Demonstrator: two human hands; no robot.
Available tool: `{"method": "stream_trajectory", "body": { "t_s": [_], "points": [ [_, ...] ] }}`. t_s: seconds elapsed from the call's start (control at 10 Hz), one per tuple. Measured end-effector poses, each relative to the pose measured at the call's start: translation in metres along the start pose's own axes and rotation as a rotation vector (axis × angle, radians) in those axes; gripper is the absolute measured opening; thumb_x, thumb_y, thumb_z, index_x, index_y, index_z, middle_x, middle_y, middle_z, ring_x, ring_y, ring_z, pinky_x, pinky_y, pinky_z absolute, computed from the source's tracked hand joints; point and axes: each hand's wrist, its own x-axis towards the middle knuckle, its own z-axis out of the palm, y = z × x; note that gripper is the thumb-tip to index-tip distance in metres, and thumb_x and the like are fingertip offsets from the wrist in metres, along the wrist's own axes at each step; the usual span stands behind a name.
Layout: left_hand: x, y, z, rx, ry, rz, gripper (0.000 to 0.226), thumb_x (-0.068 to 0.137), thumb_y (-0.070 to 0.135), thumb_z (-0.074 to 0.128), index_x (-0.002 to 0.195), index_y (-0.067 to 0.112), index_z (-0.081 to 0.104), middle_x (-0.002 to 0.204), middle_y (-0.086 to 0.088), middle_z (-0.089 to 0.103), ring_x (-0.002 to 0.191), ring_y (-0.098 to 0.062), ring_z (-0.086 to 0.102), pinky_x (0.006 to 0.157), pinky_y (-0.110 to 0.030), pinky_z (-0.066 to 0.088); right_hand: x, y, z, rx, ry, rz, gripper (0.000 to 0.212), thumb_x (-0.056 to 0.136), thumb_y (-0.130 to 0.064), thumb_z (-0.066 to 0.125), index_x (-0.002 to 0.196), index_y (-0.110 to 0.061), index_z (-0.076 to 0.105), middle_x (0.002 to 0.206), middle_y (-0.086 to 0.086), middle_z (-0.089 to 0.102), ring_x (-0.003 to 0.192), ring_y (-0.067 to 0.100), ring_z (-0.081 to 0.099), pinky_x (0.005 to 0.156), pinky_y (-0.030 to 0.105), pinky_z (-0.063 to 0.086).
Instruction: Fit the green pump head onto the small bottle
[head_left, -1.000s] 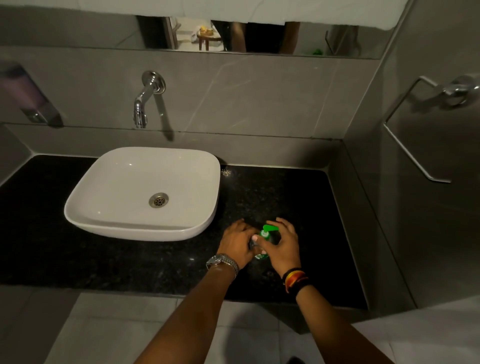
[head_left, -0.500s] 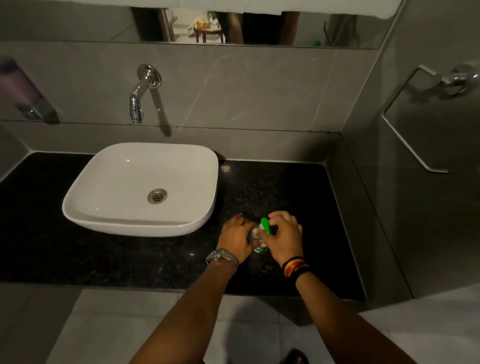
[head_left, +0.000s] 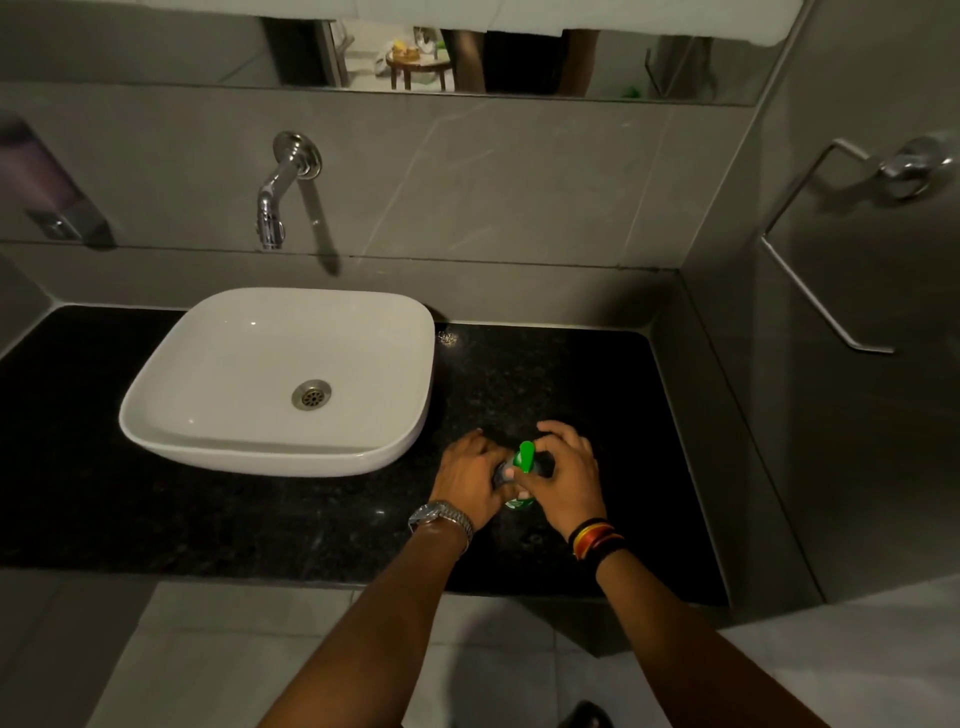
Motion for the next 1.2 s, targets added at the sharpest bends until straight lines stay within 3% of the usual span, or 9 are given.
{"method": "stream_trajectory", "body": {
  "t_s": [0.3, 0.5, 0.6, 0.7, 0.8, 0.9, 1.0, 1.1, 1.2],
  "points": [
    [-0.002, 0.006, 0.001, 0.072, 0.051, -0.011, 0.042, 0.072, 0.041, 0.079, 0.107, 0.018, 0.073, 0.110, -0.008, 0.068, 0.122, -0.036, 0.055, 0.105, -0.053, 0.042, -0.004, -0.008, 0.000, -0.157, 0.025, -0.004, 0.037, 0.082, -0.043, 0.074, 0.110, -0.020, 0.076, 0.122, -0.006, 0.068, 0.121, 0.021, 0.051, 0.106, 0.037, 0.038],
    [-0.004, 0.010, -0.003, 0.088, 0.024, -0.019, 0.053, 0.071, 0.054, 0.079, 0.115, 0.023, 0.072, 0.122, -0.007, 0.065, 0.131, -0.035, 0.047, 0.112, -0.056, 0.033, 0.006, -0.005, -0.029, 0.000, -0.159, 0.140, 0.026, 0.073, -0.035, 0.084, 0.097, -0.027, 0.079, 0.149, -0.005, 0.046, 0.136, 0.023, 0.041, 0.114, 0.043, 0.037],
    [-0.003, 0.012, -0.005, 0.109, -0.007, -0.035, 0.057, 0.074, 0.056, 0.076, 0.121, 0.025, 0.069, 0.129, -0.006, 0.061, 0.136, -0.033, 0.041, 0.116, -0.054, 0.027, 0.004, -0.013, -0.040, -0.003, -0.057, 0.273, 0.029, 0.085, -0.047, 0.067, 0.083, -0.022, 0.081, 0.142, 0.002, 0.054, 0.133, 0.025, 0.047, 0.113, 0.042, 0.038],
    [-0.002, 0.011, -0.007, 0.121, -0.012, -0.027, 0.055, 0.072, 0.054, 0.077, 0.118, 0.024, 0.070, 0.127, -0.007, 0.063, 0.135, -0.034, 0.043, 0.115, -0.055, 0.029, 0.000, -0.025, -0.036, -0.033, -0.108, 0.314, 0.056, 0.078, -0.072, 0.056, 0.080, -0.023, 0.083, 0.139, -0.001, 0.058, 0.135, 0.023, 0.046, 0.114, 0.043, 0.036],
    [-0.002, 0.014, -0.008, 0.128, -0.026, -0.036, 0.055, 0.072, 0.054, 0.078, 0.117, 0.024, 0.071, 0.126, -0.007, 0.063, 0.135, -0.035, 0.043, 0.115, -0.055, 0.029, 0.004, -0.025, -0.029, 0.077, -0.143, 0.353, 0.041, 0.068, -0.066, 0.065, 0.069, -0.028, 0.080, 0.138, 0.001, 0.061, 0.135, 0.021, 0.047, 0.113, 0.044, 0.038],
    [-0.002, 0.012, -0.007, 0.144, -0.029, -0.035, 0.056, 0.074, 0.057, 0.076, 0.120, 0.027, 0.069, 0.129, -0.006, 0.062, 0.137, -0.035, 0.040, 0.116, -0.054, 0.027, 0.016, -0.010, -0.019, 0.145, -0.171, 0.355, 0.041, 0.054, -0.072, 0.059, 0.042, -0.033, 0.065, 0.120, 0.006, 0.071, 0.129, 0.020, 0.053, 0.109, 0.044, 0.043],
    [-0.002, 0.016, -0.011, 0.157, -0.077, -0.062, 0.058, 0.076, 0.060, 0.073, 0.125, 0.029, 0.067, 0.133, -0.005, 0.059, 0.141, -0.033, 0.036, 0.118, -0.053, 0.022, 0.024, 0.004, -0.008, 0.166, -0.238, 0.332, 0.044, 0.055, -0.074, 0.062, 0.050, -0.031, 0.071, 0.107, 0.015, 0.075, 0.119, 0.022, 0.061, 0.108, 0.047, 0.043],
    [0.001, 0.017, -0.018, 0.191, -0.128, -0.067, 0.075, 0.067, 0.066, 0.075, 0.129, 0.026, 0.061, 0.138, -0.006, 0.056, 0.144, -0.033, 0.031, 0.120, -0.053, 0.018, 0.014, -0.009, -0.028, 0.206, -0.271, 0.267, 0.063, 0.059, -0.073, 0.060, 0.062, -0.012, 0.075, 0.078, 0.015, 0.075, 0.090, 0.026, 0.071, 0.092, 0.046, 0.054],
    [0.005, 0.013, -0.032, 0.215, -0.254, -0.092, 0.122, 0.051, 0.068, 0.083, 0.151, 0.020, 0.031, 0.158, -0.011, 0.032, 0.150, -0.034, 0.018, 0.123, -0.055, 0.016, -0.011, -0.013, -0.050, 0.231, -0.146, 0.245, 0.056, 0.076, -0.065, 0.063, 0.058, -0.012, 0.066, 0.057, 0.008, 0.065, 0.062, 0.023, 0.065, 0.072, 0.047, 0.055]
  ]
}}
